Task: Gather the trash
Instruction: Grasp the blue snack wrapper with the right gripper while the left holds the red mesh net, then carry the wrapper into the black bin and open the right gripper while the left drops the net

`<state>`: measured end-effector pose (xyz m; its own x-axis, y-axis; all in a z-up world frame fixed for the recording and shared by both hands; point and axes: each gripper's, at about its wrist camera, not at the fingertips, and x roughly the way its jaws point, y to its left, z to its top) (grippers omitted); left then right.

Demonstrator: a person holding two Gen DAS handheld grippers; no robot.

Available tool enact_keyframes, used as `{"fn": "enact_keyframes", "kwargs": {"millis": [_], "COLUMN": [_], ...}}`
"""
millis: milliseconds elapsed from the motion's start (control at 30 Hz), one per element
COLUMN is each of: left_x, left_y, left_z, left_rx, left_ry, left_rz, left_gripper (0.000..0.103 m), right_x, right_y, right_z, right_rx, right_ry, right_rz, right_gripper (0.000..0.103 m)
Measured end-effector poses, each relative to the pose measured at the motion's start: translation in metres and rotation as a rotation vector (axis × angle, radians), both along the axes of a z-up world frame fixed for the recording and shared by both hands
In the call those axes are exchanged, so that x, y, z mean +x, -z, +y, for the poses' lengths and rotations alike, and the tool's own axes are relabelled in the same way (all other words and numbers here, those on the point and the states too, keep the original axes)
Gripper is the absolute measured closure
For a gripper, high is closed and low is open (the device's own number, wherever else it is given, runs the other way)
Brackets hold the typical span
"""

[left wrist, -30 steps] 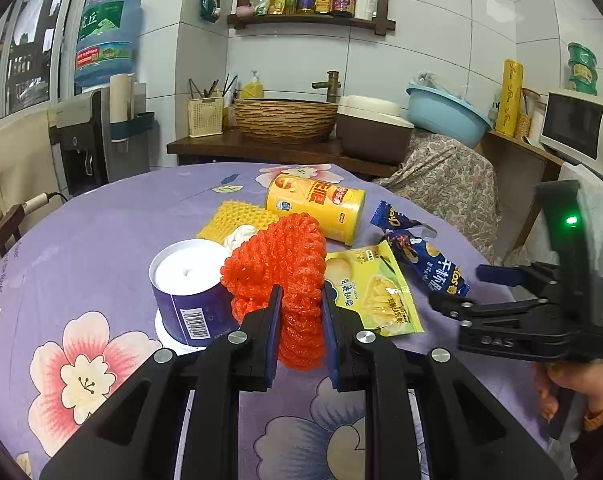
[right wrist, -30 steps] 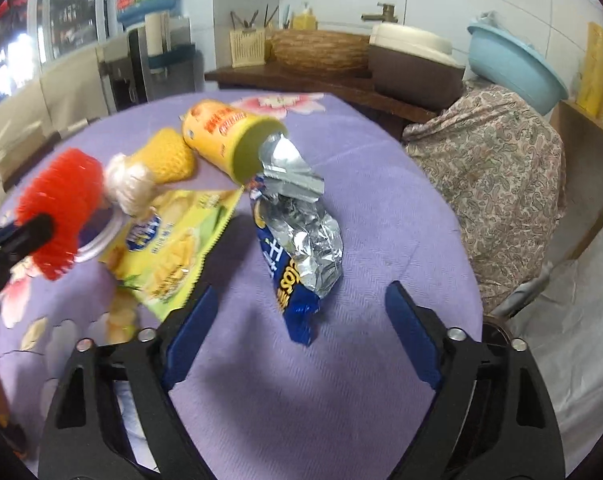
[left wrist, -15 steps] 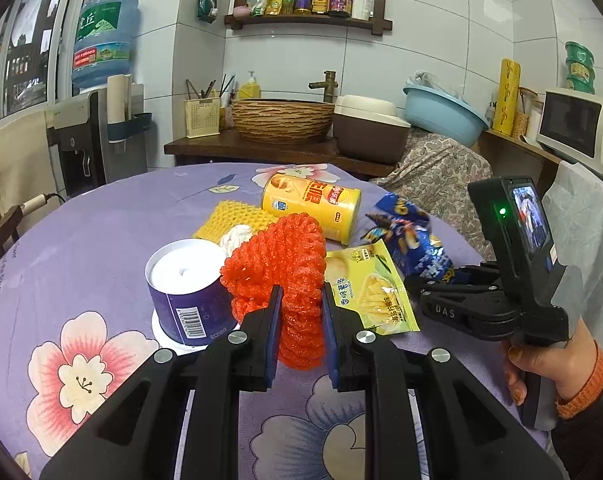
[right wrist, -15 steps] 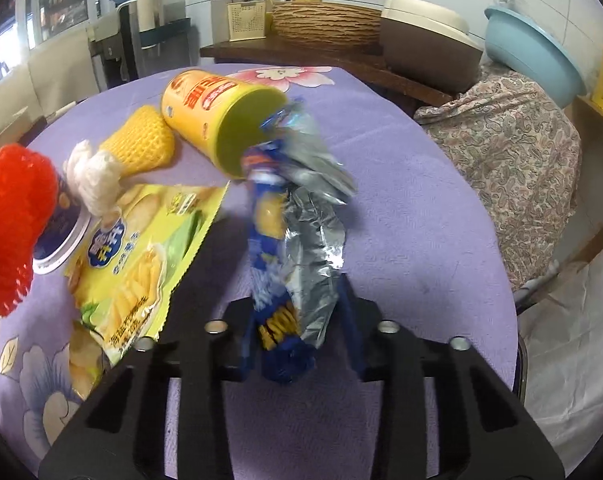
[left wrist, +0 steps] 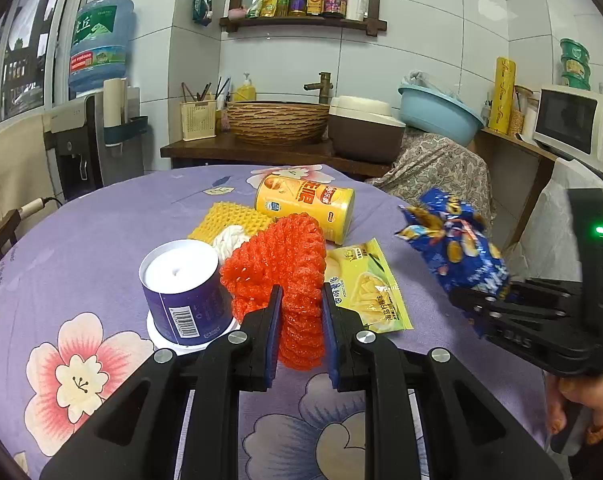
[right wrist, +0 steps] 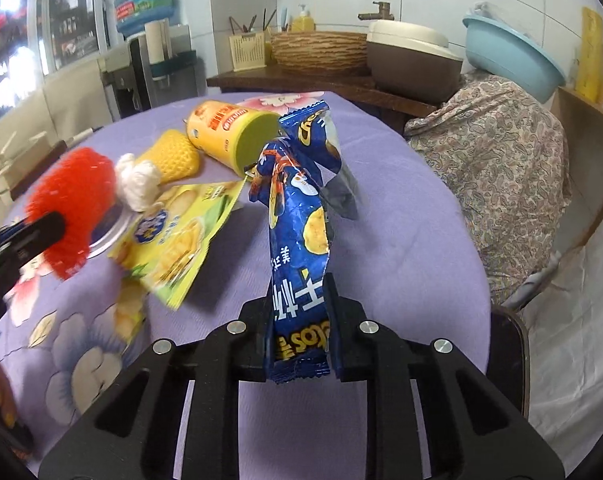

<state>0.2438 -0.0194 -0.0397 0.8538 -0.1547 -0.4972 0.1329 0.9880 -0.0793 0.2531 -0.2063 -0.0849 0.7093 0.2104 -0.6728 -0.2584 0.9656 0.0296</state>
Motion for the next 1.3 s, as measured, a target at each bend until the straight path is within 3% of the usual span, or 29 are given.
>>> {"fn": "enact_keyframes", "kwargs": {"millis": [400, 667, 900, 1300], "left_x": [-0.007, -0.015, -0.026, -0.016], "left_y": [0.002, 0.006, -0.003, -0.005], "left_z": [-0.016, -0.057, -0.122, -0.204], "left_rx": [0.011, 0.033, 0.007, -0.020], "left_ry": [0.076, 0.210, 0.385, 0.532], "left_rz": [-0.009, 0.038, 0.073, 0.143], "left_gripper": [0.084, 0.084, 0.084, 0.084], "right_x": [-0.081, -0.121, -0.132, -0.107], "right_y": [-0.016, -0.004, 0.029, 0.097], "right_z": [-0.067, -0.131, -0.184, -0.223], "right_rx": [0.134, 0.146, 0.144, 0.133], "right_ry": [0.083, 0.225, 0.356, 0.431], "right_rz": [-0.074, -0.084, -0.024, 0.117], "right_gripper": [0.082, 0.082, 0.082, 0.082]}}
